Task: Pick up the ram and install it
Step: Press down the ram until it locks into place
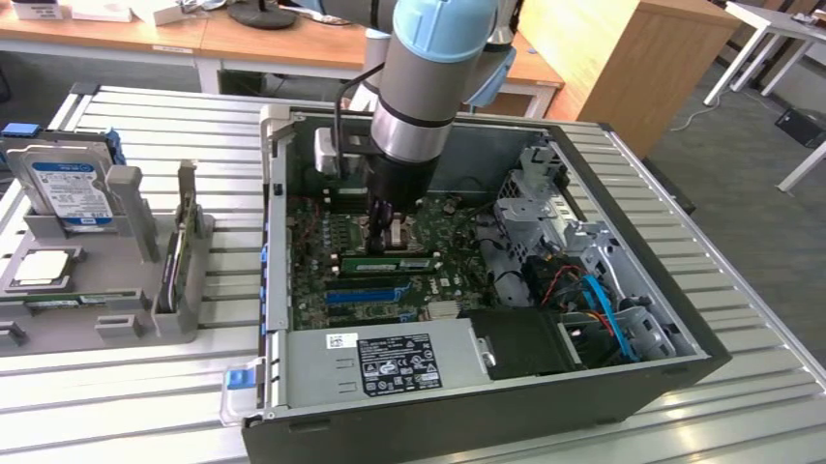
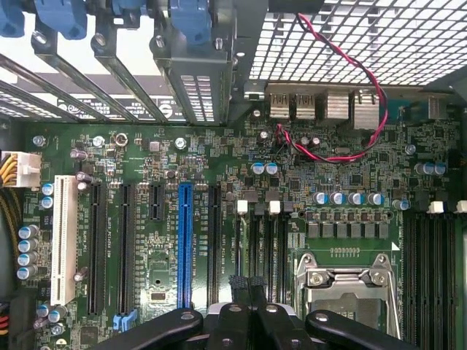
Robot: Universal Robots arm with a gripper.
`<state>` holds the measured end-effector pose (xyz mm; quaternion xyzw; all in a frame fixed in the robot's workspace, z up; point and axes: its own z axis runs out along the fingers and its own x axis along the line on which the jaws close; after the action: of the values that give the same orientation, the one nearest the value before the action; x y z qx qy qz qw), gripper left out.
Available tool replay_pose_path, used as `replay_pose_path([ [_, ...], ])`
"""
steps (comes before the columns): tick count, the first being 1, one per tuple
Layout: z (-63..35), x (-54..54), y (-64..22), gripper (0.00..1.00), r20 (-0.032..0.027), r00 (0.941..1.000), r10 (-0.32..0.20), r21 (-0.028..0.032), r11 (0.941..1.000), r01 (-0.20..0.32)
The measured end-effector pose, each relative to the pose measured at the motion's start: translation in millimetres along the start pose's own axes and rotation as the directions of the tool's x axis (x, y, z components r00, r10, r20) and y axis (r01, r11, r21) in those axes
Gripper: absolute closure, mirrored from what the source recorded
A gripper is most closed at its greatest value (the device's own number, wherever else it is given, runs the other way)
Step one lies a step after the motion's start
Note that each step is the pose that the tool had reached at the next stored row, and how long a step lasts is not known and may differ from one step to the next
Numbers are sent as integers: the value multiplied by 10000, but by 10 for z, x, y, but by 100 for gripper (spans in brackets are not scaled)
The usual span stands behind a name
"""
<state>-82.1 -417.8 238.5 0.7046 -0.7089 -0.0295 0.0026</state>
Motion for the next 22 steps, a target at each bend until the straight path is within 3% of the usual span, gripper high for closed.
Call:
replay_pose_path([
  [22, 76, 3, -3, 89, -3, 10000, 1, -2, 10000, -1],
])
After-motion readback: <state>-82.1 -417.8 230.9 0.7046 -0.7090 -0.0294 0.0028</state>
